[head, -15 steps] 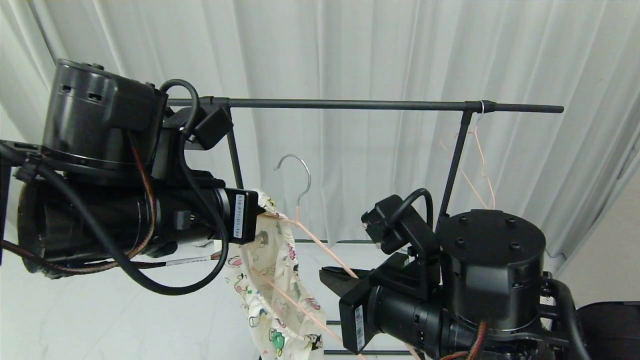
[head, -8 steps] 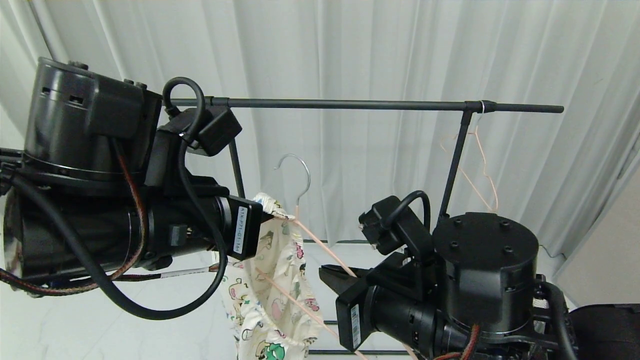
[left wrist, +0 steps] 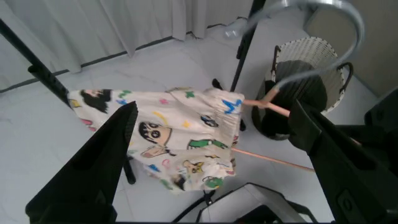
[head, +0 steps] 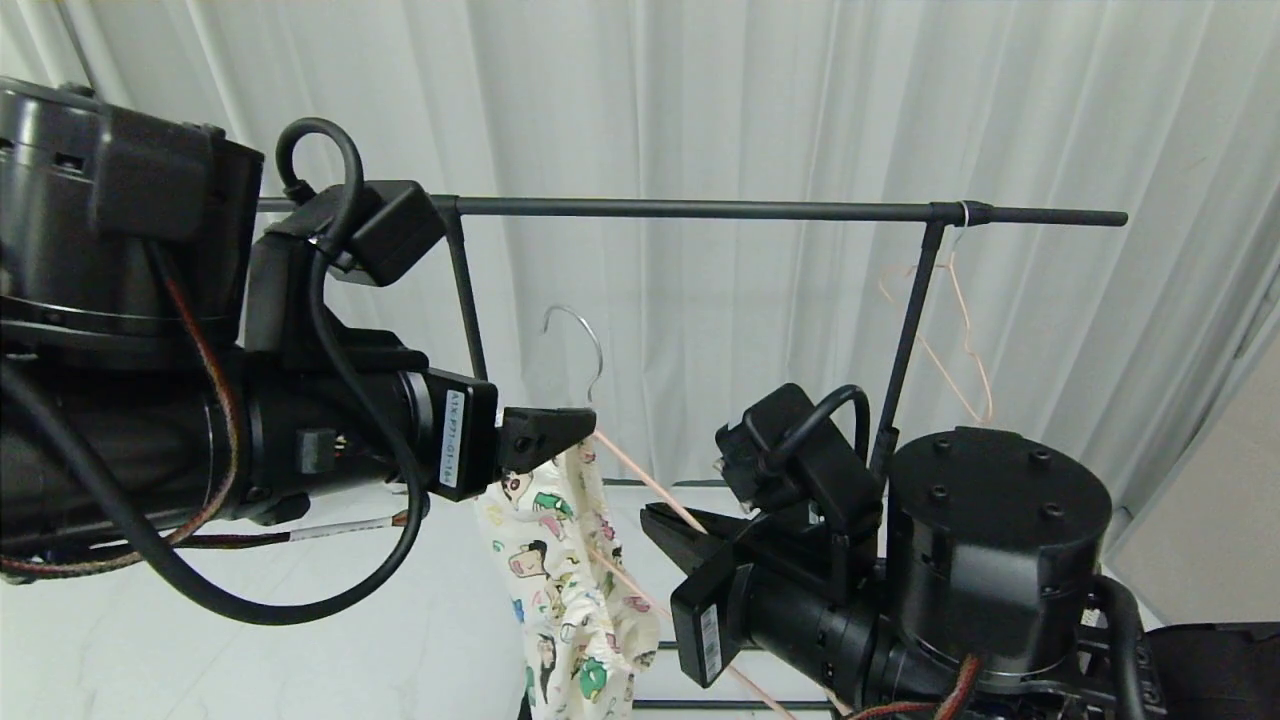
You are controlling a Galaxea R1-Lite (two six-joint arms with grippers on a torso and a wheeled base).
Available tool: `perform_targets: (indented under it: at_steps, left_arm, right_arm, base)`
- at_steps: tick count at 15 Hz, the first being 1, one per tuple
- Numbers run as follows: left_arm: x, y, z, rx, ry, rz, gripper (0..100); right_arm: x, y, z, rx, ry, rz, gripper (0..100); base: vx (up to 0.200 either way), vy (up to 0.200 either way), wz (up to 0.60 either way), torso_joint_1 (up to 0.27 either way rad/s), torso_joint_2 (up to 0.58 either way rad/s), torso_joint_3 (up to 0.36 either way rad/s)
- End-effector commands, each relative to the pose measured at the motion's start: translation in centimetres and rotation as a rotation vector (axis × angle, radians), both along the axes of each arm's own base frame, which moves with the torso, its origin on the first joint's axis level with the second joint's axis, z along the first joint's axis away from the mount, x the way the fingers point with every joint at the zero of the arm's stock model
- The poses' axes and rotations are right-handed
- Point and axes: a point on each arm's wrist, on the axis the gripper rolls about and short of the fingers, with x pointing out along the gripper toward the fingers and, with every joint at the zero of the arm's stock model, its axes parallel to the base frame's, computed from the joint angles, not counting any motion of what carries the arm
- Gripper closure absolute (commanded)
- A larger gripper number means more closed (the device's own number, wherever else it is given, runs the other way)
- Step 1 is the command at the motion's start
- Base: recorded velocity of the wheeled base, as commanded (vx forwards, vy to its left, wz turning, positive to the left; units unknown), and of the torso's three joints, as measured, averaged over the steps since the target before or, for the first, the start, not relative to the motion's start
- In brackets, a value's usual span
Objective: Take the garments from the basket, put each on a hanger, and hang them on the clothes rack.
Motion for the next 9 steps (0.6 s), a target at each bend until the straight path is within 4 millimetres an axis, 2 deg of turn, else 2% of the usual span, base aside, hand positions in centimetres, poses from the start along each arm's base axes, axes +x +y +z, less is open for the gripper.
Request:
perform_targets:
  at_steps: [1,4,7,9]
  left_arm:
    - [0.0,0.5,0.3,-0.007,-0.009,0.022,0]
    - [-0.7,1.7,0.3,-0.006,-0.02,0.041,0]
    - [-2.0,3.8,-2.0,0.137,-0.037,-0.018,0]
    - [-3.1,5.7,-3.2,0.163,-0.098,-0.188,0]
  right_arm:
    - [-0.1,-0.2,-0.4,-0.008,-0.008,0.0,100]
    - [0.4,-0.3,-0.2,0.019,-0.048,-0.068,100]
    - [1.0,-1.3,0.4,0.025,-0.082,-0.084,100]
    - [0.7,-4.3,0.2,-0.007,-0.094,0.017,100]
  base:
    - [0.0,0.0,0.0,0.0,0.0,0.0]
    - [0.0,0.0,0.0,0.0,0.0,0.0]
    - [0.0,0.0,0.0,0.0,0.0,0.0]
    - [0.0,0.0,0.0,0.0,0.0,0.0]
